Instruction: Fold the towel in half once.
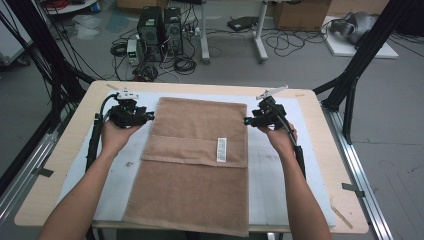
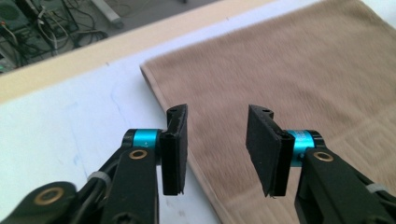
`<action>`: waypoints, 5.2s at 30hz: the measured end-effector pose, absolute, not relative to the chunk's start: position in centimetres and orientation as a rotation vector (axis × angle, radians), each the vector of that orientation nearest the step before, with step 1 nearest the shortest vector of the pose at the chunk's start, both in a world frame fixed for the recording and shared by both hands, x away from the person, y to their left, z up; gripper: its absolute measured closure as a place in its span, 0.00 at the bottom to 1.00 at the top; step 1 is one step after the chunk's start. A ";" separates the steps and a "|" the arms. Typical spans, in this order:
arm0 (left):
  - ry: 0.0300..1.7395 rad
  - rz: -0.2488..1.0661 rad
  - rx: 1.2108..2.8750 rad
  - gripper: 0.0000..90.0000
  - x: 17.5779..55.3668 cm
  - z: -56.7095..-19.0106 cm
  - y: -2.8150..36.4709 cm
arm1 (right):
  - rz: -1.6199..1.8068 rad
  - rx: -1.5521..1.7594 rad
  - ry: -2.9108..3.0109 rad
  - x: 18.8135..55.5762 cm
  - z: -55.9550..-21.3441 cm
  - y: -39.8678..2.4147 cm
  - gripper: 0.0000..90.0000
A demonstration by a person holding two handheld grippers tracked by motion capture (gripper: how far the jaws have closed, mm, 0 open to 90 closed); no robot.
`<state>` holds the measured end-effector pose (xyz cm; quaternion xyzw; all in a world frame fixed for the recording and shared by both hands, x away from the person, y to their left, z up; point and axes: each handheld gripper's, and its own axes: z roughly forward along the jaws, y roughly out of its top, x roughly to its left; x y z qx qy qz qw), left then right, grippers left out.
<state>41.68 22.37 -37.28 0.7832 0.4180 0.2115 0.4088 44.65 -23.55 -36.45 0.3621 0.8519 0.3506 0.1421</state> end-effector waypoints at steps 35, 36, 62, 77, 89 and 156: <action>0.905 0.372 2.182 0.79 35.3 -43.7 21.6 | 1.028 0.847 2.615 36.8 -43.6 -21.2 0.76; 0.898 0.366 2.182 0.82 35.3 -43.7 21.5 | 1.029 0.851 2.614 36.8 -43.5 -21.2 0.80; 0.860 0.374 2.121 0.97 33.6 -41.3 22.3 | 1.130 0.797 2.621 36.1 -40.5 -21.8 0.95; 0.756 0.374 2.114 0.97 27.2 -39.4 23.0 | 1.240 0.648 2.737 31.0 -38.8 -22.7 0.95; 0.671 0.313 2.121 0.85 18.7 -39.4 24.5 | 1.311 0.370 2.838 24.3 -37.4 -22.4 0.76; 1.019 0.442 2.002 0.67 34.2 -41.7 22.7 | 1.068 1.001 2.476 39.4 -39.6 -24.8 0.59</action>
